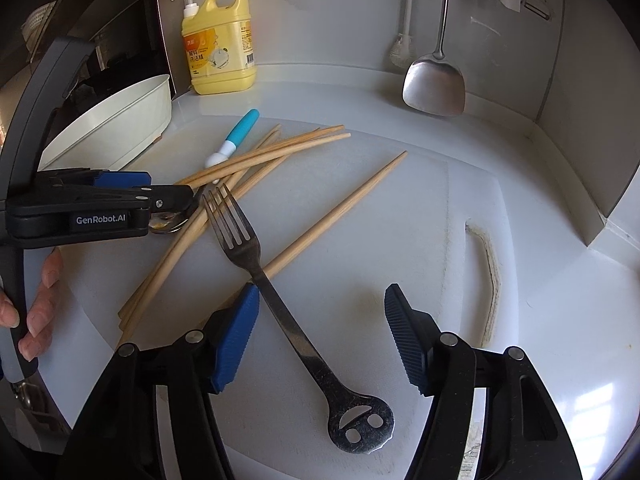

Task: Organize utensils
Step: 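Move the right tool over the metal fork while the left tool approaches the chopstick pile, then close the right tool on the fork handle while the left tool grasps a chopstick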

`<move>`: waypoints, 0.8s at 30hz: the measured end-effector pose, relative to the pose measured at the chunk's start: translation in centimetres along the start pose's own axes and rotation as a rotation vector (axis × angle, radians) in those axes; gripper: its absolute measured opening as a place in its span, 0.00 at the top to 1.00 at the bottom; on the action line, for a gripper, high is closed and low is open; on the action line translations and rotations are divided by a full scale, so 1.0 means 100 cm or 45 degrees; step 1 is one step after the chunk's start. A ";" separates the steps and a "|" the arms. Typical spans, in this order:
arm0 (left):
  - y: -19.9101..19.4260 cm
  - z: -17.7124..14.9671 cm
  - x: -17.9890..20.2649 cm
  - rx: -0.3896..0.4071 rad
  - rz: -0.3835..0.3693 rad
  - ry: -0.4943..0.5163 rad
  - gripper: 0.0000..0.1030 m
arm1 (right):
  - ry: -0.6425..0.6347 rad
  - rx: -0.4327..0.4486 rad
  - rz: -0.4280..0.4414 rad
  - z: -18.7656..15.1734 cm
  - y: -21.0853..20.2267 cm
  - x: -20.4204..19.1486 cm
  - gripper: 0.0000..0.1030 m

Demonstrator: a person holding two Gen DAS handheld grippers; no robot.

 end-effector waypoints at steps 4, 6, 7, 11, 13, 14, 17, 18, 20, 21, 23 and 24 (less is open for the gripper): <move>-0.005 -0.002 -0.003 0.022 -0.007 -0.022 0.61 | 0.001 0.000 0.000 0.001 0.001 0.000 0.39; -0.008 -0.003 -0.004 0.028 -0.031 -0.044 0.70 | 0.001 -0.001 0.000 0.001 0.001 0.000 0.39; -0.009 -0.005 -0.005 0.032 -0.034 -0.057 0.79 | 0.001 0.000 0.000 0.001 0.001 0.000 0.39; -0.014 -0.008 -0.005 0.038 -0.058 -0.069 0.86 | 0.004 -0.002 -0.002 0.002 0.002 0.000 0.39; -0.015 -0.009 -0.005 0.037 -0.066 -0.073 0.88 | 0.004 -0.005 -0.001 0.004 0.003 0.000 0.40; -0.016 -0.009 -0.005 0.036 -0.071 -0.081 0.89 | 0.003 -0.005 -0.001 0.005 0.003 0.000 0.41; -0.017 -0.010 -0.008 0.037 -0.078 -0.104 0.91 | 0.005 -0.008 -0.005 0.006 0.004 0.000 0.45; -0.018 -0.009 -0.009 0.041 -0.073 -0.108 0.92 | 0.009 -0.009 -0.006 0.006 0.004 0.000 0.47; -0.018 -0.009 -0.014 0.038 -0.082 -0.125 0.92 | 0.013 -0.011 -0.009 0.007 0.003 0.001 0.62; -0.018 -0.010 -0.016 0.035 -0.100 -0.140 0.92 | 0.017 -0.012 -0.012 0.008 0.003 0.003 0.67; -0.017 -0.011 -0.018 0.027 -0.128 -0.152 0.92 | 0.024 -0.018 -0.018 0.008 0.003 0.006 0.74; -0.017 -0.011 -0.018 0.023 -0.137 -0.145 0.92 | 0.022 -0.019 -0.014 0.008 0.003 0.006 0.74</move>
Point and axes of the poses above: each gripper's, at about its wrist camera, not at the fingertips, and y roughly the way its jaws point, x to its right, z to its top, the point moved 8 cm from there along y, roughly the way its jaws point, and after that the axes turned 2 degrees about y, right-handed, at the moved point
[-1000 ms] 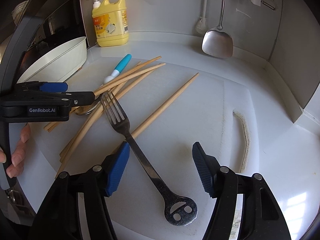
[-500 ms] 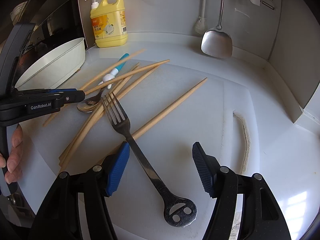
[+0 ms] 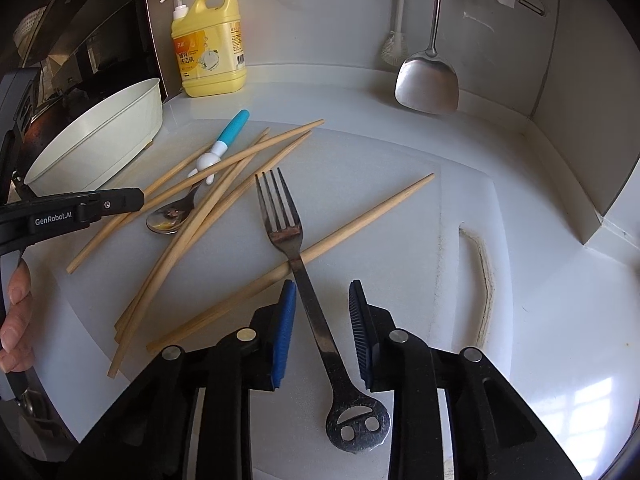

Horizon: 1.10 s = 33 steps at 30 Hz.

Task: Organize utensils
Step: 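Close the right tool on the fork handle while the left tool grasps a chopstick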

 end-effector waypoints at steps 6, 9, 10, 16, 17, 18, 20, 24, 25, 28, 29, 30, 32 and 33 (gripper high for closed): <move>0.005 0.009 0.001 -0.019 0.005 0.039 0.92 | -0.022 -0.008 -0.003 0.002 0.002 -0.002 0.74; 0.017 0.011 0.000 -0.085 0.007 0.027 0.92 | -0.027 -0.013 -0.005 0.005 0.004 -0.004 0.74; 0.018 0.013 0.000 -0.079 0.011 0.032 0.92 | -0.028 -0.016 -0.007 0.005 0.005 -0.005 0.74; 0.030 0.025 0.008 -0.099 0.041 0.095 0.92 | -0.040 -0.033 -0.008 0.010 0.009 -0.007 0.74; 0.032 0.028 0.010 -0.099 0.045 0.103 0.91 | -0.044 -0.036 -0.004 0.011 0.010 -0.007 0.74; 0.035 0.030 0.011 -0.100 0.049 0.113 0.91 | -0.048 -0.040 -0.001 0.012 0.011 -0.008 0.74; 0.038 0.035 0.015 -0.100 0.053 0.140 0.89 | -0.060 -0.047 0.010 0.014 0.012 -0.008 0.74; 0.043 0.039 0.021 -0.096 0.046 0.179 0.92 | -0.093 -0.059 0.034 0.015 0.014 -0.012 0.80; 0.043 0.039 0.021 -0.095 0.041 0.178 0.93 | -0.109 -0.058 0.042 0.015 0.014 -0.015 0.86; 0.042 0.038 0.021 -0.087 0.023 0.170 0.93 | -0.179 -0.052 0.016 0.013 0.013 -0.023 0.92; 0.041 0.037 0.021 -0.084 0.021 0.170 0.93 | -0.188 -0.049 0.011 0.013 0.013 -0.024 0.93; 0.041 0.037 0.022 -0.082 0.020 0.169 0.93 | -0.182 -0.046 0.017 0.013 0.013 -0.024 0.93; 0.039 0.034 0.021 -0.081 0.012 0.158 0.94 | -0.151 -0.035 0.026 0.013 0.013 -0.023 0.93; 0.036 0.032 0.019 -0.083 0.007 0.147 0.94 | -0.135 -0.030 0.029 0.012 0.012 -0.022 0.93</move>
Point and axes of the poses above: each gripper's, at about its wrist camera, not at the fingertips, and y roughly the way its jaws point, x to its right, z to its top, the point moved 8 cm from there along y, roughly the way its jaws point, and after that the axes turned 2 degrees about y, right-handed, at the moved point
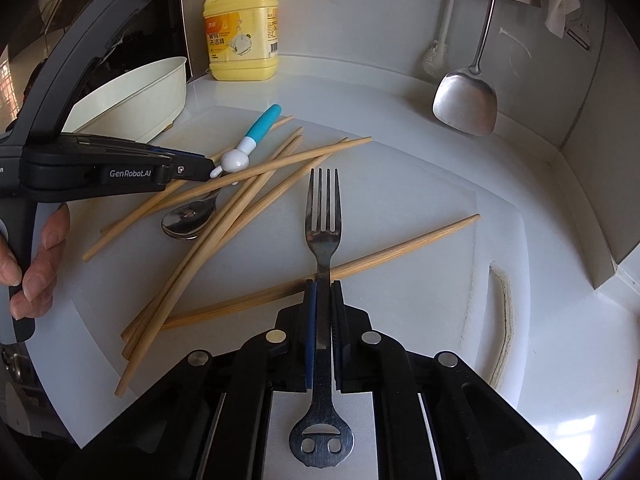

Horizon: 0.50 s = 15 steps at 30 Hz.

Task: Organize utensils
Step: 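Close the right tool on the fork handle while the left tool grasps a chopstick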

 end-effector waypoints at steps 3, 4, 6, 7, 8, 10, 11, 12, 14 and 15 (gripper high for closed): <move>-0.006 -0.005 -0.006 0.004 -0.007 -0.044 0.94 | 0.045 0.007 0.023 -0.002 -0.003 0.001 0.93; -0.010 -0.006 -0.007 0.012 -0.009 -0.057 0.94 | 0.059 0.014 0.025 -0.001 -0.004 0.001 0.93; -0.017 -0.007 -0.010 0.029 -0.007 -0.077 0.94 | 0.091 0.027 0.036 0.000 -0.008 0.002 0.93; -0.020 -0.007 -0.012 0.036 -0.007 -0.086 0.94 | 0.106 0.032 0.040 0.000 -0.010 0.002 0.93; -0.024 -0.007 -0.013 0.041 -0.009 -0.095 0.94 | 0.117 0.038 0.042 0.001 -0.012 0.003 0.93; -0.031 -0.006 -0.014 0.051 -0.006 -0.109 0.94 | 0.137 0.050 0.046 0.004 -0.016 0.003 0.93; -0.035 -0.006 -0.014 0.058 -0.009 -0.116 0.94 | 0.144 0.055 0.046 0.005 -0.018 0.003 0.93; -0.038 -0.005 -0.014 0.063 -0.012 -0.120 0.94 | 0.149 0.059 0.044 0.007 -0.020 0.003 0.93; -0.046 -0.004 -0.013 0.075 -0.009 -0.125 0.94 | 0.157 0.064 0.047 0.010 -0.024 0.002 0.93; -0.050 -0.003 -0.012 0.079 -0.011 -0.128 0.94 | 0.158 0.068 0.046 0.012 -0.027 0.001 0.93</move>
Point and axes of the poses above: each gripper's, at about its wrist camera, not at the fingertips, and y roughly the way its jaws point, x to its right, z to its top, the point moved 8 cm from there along y, roughly the way its jaws point, and after that the axes turned 2 degrees about y, right-handed, at the moved point
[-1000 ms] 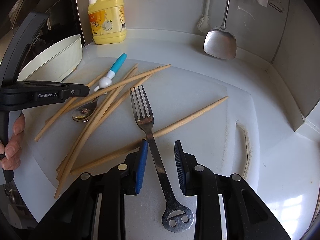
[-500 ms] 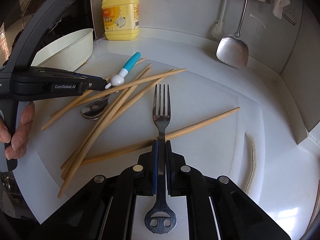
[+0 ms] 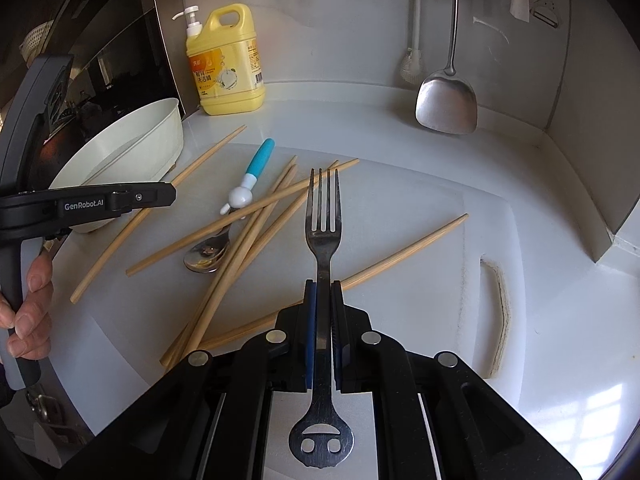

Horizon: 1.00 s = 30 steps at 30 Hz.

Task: Organize utensils
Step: 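Close the right tool on the fork handle while the left tool grasps a chopstick, then carry the chopstick and metal fork with both tools over the white basin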

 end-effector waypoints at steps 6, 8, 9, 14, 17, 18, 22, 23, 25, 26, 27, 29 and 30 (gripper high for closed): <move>-0.035 0.007 -0.006 0.043 0.007 -0.017 0.94 | -0.017 0.034 0.035 0.023 -0.017 -0.018 0.93; -0.051 0.008 -0.013 0.054 0.021 -0.030 0.94 | -0.034 0.051 0.056 0.035 -0.023 -0.031 0.93; -0.059 0.010 -0.018 0.059 0.023 -0.042 0.94 | -0.042 0.061 0.072 0.041 -0.026 -0.038 0.93; -0.098 0.024 -0.057 0.116 0.060 -0.093 0.94 | -0.102 0.118 0.142 0.086 -0.036 -0.088 0.93; -0.114 0.035 -0.090 0.149 0.094 -0.117 0.94 | -0.105 0.140 0.192 0.114 -0.031 -0.124 0.93; -0.118 0.039 -0.104 0.157 0.098 -0.129 0.94 | -0.111 0.149 0.202 0.124 -0.029 -0.137 0.93; -0.128 0.051 -0.157 0.170 0.131 -0.154 0.94 | -0.132 0.168 0.226 0.156 -0.014 -0.189 0.93; -0.128 0.053 -0.171 0.164 0.128 -0.166 0.94 | -0.127 0.166 0.235 0.163 -0.007 -0.202 0.93; -0.127 0.055 -0.195 0.155 0.129 -0.172 0.94 | -0.125 0.163 0.239 0.177 0.006 -0.227 0.93; -0.125 0.057 -0.207 0.150 0.135 -0.168 0.94 | -0.121 0.158 0.243 0.183 0.014 -0.239 0.93; -0.123 0.057 -0.217 0.141 0.136 -0.167 0.94 | -0.109 0.151 0.247 0.186 0.021 -0.249 0.93; -0.116 0.057 -0.235 0.108 0.116 -0.175 0.94 | -0.081 0.123 0.257 0.193 0.039 -0.268 0.93; -0.111 0.057 -0.244 0.095 0.115 -0.177 0.94 | -0.071 0.107 0.260 0.195 0.048 -0.277 0.93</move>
Point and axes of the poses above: each gripper's, at about its wrist camera, not at the fingertips, and y roughly the way its jaws point, x to its right, z to its top, the point moved 8 cm from there along y, roughly the way its jaws point, and after that the axes turned 2 degrees about y, right-handed, at the moved point
